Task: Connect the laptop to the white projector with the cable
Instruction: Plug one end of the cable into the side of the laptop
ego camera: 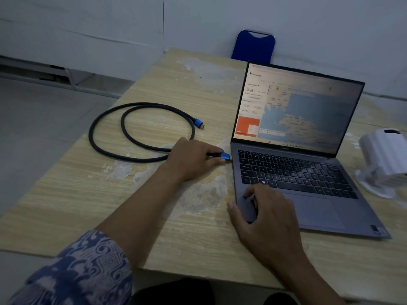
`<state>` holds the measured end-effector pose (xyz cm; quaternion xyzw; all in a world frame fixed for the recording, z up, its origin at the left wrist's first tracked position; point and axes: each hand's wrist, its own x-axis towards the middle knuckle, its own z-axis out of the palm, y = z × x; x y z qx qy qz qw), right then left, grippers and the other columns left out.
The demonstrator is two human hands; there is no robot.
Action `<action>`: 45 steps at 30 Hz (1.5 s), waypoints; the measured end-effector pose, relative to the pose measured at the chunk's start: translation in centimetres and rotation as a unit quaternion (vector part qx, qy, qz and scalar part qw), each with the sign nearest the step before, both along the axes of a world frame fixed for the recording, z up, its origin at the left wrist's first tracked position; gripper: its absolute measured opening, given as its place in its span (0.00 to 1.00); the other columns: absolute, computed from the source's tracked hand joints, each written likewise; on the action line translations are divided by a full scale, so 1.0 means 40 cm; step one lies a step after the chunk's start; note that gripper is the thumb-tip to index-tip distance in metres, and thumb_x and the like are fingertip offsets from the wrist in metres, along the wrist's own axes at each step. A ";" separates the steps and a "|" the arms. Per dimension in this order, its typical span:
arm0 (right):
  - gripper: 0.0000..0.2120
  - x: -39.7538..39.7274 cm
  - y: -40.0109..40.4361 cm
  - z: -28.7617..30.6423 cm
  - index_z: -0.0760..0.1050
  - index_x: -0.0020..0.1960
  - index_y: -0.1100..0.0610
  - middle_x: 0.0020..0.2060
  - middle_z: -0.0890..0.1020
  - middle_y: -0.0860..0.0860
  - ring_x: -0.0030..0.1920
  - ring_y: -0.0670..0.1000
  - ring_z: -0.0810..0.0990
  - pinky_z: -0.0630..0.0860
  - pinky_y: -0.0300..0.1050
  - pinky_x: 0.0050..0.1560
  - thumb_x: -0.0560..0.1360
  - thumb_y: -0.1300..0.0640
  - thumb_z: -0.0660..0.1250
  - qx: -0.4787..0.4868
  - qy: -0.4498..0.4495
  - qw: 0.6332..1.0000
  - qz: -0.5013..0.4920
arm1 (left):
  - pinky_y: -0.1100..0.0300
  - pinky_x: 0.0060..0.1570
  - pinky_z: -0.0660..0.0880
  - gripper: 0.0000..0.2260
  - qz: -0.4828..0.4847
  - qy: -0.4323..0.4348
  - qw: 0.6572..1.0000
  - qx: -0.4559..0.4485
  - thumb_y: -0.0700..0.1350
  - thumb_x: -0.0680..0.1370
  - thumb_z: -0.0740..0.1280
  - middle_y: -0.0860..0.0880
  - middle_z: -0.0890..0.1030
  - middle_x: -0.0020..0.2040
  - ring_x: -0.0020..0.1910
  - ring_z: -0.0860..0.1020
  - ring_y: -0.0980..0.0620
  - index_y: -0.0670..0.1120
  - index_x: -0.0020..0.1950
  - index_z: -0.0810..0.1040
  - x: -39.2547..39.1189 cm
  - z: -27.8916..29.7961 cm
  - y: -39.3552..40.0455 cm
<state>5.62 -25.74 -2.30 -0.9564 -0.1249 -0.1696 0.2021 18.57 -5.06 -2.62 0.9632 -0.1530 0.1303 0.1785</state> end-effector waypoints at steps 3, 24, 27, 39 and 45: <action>0.14 -0.001 -0.002 0.002 0.68 0.47 0.44 0.38 0.72 0.40 0.40 0.45 0.71 0.68 0.46 0.43 0.73 0.36 0.66 0.001 0.003 1.000 0.000 | 0.50 0.60 0.68 0.20 -0.001 0.017 1.000 0.001 0.67 0.78 0.59 0.55 0.86 0.54 0.54 0.81 0.53 0.62 0.65 0.79 0.004 0.008 -0.003; 0.14 0.002 -0.004 -0.003 0.68 0.48 0.43 0.39 0.70 0.39 0.41 0.44 0.69 0.69 0.45 0.43 0.73 0.35 0.65 -0.009 0.009 1.000 -0.005 | 0.55 0.49 0.65 0.16 -0.032 0.058 0.998 0.004 0.62 0.80 0.59 0.55 0.74 0.47 0.44 0.71 0.56 0.63 0.66 0.77 0.005 0.017 0.000; 0.14 0.003 -0.005 -0.004 0.68 0.48 0.43 0.39 0.70 0.39 0.41 0.43 0.69 0.68 0.44 0.43 0.73 0.35 0.65 -0.007 0.009 1.000 -0.004 | 0.55 0.48 0.64 0.16 -0.038 0.070 0.997 0.005 0.61 0.80 0.60 0.55 0.74 0.47 0.44 0.70 0.56 0.63 0.66 0.77 0.007 0.024 0.003; 0.13 0.004 -0.004 -0.006 0.67 0.48 0.42 0.39 0.71 0.37 0.41 0.43 0.71 0.71 0.45 0.43 0.71 0.39 0.68 -0.004 0.008 1.000 -0.007 | 0.57 0.44 0.65 0.15 -0.050 0.096 0.994 -0.026 0.57 0.80 0.64 0.52 0.77 0.46 0.44 0.74 0.55 0.58 0.65 0.80 0.005 0.039 0.014; 0.14 0.008 -0.006 -0.010 0.69 0.48 0.42 0.38 0.72 0.37 0.40 0.43 0.72 0.73 0.49 0.42 0.68 0.40 0.71 0.010 -0.007 1.000 -0.010 | 0.61 0.42 0.72 0.16 -0.040 0.109 0.984 -0.132 0.56 0.73 0.74 0.55 0.79 0.43 0.42 0.77 0.58 0.58 0.60 0.82 0.004 0.038 0.026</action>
